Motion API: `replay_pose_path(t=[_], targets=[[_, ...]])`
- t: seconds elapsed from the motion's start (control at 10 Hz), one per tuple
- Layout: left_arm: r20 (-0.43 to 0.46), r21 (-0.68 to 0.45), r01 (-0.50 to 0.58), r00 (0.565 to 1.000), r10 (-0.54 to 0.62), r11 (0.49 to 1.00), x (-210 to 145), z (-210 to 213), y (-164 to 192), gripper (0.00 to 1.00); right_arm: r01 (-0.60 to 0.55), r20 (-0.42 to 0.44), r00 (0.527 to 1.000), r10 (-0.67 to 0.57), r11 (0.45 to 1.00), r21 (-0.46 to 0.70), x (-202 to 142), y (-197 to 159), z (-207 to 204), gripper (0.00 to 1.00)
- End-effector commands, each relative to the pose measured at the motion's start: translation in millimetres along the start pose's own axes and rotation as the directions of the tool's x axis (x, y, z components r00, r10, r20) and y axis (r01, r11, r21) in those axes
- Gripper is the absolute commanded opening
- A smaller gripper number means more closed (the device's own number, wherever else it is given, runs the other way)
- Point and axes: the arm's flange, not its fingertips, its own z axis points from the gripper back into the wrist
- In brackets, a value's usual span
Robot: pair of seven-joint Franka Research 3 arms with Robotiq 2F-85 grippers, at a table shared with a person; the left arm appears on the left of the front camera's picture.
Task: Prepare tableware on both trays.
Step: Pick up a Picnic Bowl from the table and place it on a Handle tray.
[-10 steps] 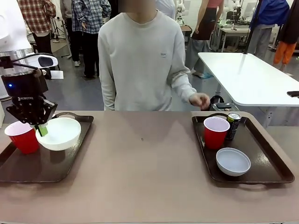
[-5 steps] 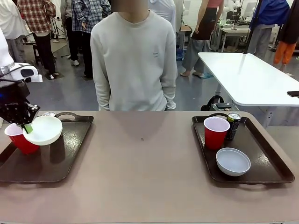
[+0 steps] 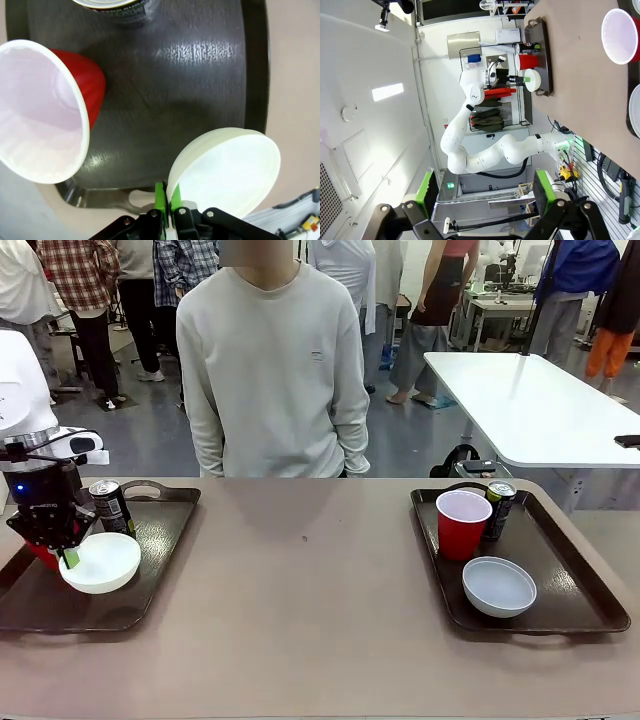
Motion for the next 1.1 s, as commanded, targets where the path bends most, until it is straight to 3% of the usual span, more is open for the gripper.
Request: replay_pose_path(t=[0.0,0.2,0.3,0.7,0.8,0.9,1.0], targets=[[0.024,0.000,0.012,1.000,-0.012,1.000,-2.9,12.3,-0.6,0.04,0.016,-0.006,1.000,-0.016,1.000,0.009,-0.3,3.7,1.4,1.00],[0.007,0.000,0.002,1.000,-0.002,1.000,-0.1,2.8,-0.2,0.04,0.016,-0.006,1.000,-0.016,1.000,0.009,-0.3,3.7,1.4,1.00],[-0.030,-0.051,0.018,0.999,-0.020,0.999,13.9,-6.6,7.5,0.04,0.016,-0.006,1.000,-0.016,1.000,0.009,-0.3,3.7,1.4,1.00],[-0.033,-0.039,0.032,0.999,-0.033,0.999,35.1,-29.2,12.8,0.04,0.016,-0.006,1.000,-0.016,1.000,0.009,-0.3,3.7,1.4,1.00],[-0.046,-0.021,0.035,0.998,-0.036,0.999,36.9,-31.2,11.7,0.10,0.016,-0.006,1.000,-0.016,1.000,0.009,-0.3,3.7,1.4,1.00],[-0.053,-0.015,0.039,0.998,-0.040,0.999,36.1,-33.0,10.3,0.64,0.016,-0.006,1.000,-0.016,1.000,0.009,-0.3,3.7,1.4,1.00],[-0.056,-0.011,0.040,0.998,-0.040,0.999,36.7,-33.1,11.0,0.69,0.016,-0.006,1.000,-0.016,1.000,0.009,-0.3,3.7,1.4,1.00]])
